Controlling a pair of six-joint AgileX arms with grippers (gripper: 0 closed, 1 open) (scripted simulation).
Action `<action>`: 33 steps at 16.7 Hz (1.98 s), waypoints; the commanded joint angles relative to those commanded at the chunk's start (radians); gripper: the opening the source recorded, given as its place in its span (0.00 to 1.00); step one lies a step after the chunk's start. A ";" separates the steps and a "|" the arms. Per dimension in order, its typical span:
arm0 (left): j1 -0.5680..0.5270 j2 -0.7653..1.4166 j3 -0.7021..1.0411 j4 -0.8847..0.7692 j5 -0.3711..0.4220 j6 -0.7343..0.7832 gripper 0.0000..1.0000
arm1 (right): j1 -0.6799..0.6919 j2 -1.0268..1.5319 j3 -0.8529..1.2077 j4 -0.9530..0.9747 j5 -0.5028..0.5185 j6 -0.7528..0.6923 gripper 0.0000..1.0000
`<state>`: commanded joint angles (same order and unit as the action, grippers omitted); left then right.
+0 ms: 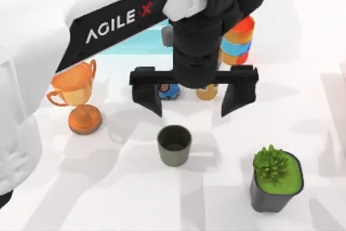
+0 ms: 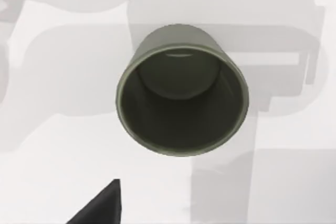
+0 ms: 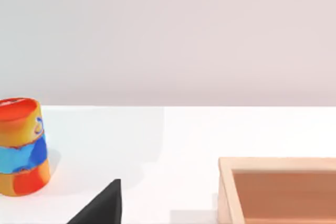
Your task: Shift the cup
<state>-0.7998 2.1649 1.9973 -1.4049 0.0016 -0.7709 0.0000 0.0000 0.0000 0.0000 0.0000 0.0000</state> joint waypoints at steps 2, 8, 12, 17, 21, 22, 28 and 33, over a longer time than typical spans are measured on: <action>0.005 -0.002 -0.002 0.002 0.000 0.001 1.00 | 0.000 0.000 0.000 0.000 0.000 0.000 1.00; 0.004 0.017 -0.145 0.161 0.000 0.004 1.00 | 0.000 0.000 0.000 0.000 0.000 0.000 1.00; 0.003 0.041 -0.291 0.336 0.000 0.004 1.00 | 0.000 0.000 0.000 0.000 0.000 0.000 1.00; 0.003 0.048 -0.322 0.370 0.000 0.003 1.00 | 0.000 0.000 0.000 0.000 0.000 0.000 1.00; 0.003 0.048 -0.322 0.370 0.000 0.003 0.77 | 0.000 0.000 0.000 0.000 0.000 0.000 1.00; 0.003 0.048 -0.322 0.370 0.000 0.003 0.70 | 0.000 0.000 0.000 0.000 0.000 0.000 1.00; 0.003 0.048 -0.322 0.370 0.000 0.003 0.25 | 0.000 0.000 0.000 0.000 0.000 0.000 1.00; 0.003 0.048 -0.322 0.370 0.000 0.003 0.00 | 0.000 0.000 0.000 0.000 0.000 0.000 1.00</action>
<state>-0.7970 2.2133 1.6754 -1.0346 0.0020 -0.7674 0.0000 0.0000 0.0000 0.0000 0.0000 0.0000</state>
